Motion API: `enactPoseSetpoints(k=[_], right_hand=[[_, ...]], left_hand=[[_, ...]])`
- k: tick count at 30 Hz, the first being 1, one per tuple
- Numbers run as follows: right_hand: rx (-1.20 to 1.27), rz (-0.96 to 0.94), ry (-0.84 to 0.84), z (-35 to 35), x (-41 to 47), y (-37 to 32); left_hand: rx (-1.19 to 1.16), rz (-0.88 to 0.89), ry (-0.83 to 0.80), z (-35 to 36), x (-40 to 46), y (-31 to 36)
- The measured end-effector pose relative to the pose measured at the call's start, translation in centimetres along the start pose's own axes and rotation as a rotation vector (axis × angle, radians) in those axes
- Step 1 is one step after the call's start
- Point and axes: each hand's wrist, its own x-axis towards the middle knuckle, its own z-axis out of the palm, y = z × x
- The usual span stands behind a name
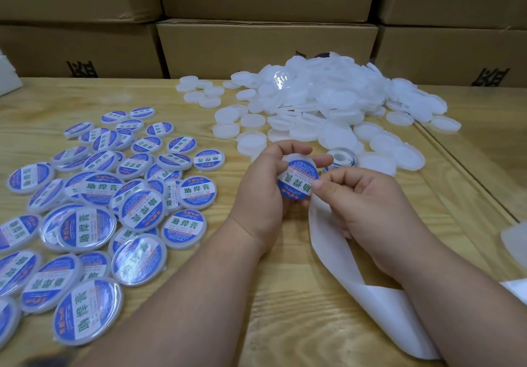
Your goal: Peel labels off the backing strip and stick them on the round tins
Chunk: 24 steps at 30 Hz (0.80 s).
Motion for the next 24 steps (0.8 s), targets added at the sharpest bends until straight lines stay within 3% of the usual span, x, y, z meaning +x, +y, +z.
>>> enactPoseSetpoints(k=[24], right_hand=[[0.006,0.032,0.072,0.09,0.14,0.03]], left_hand=[[0.103,-0.002,-0.018,-0.02,0.06,-0.38]])
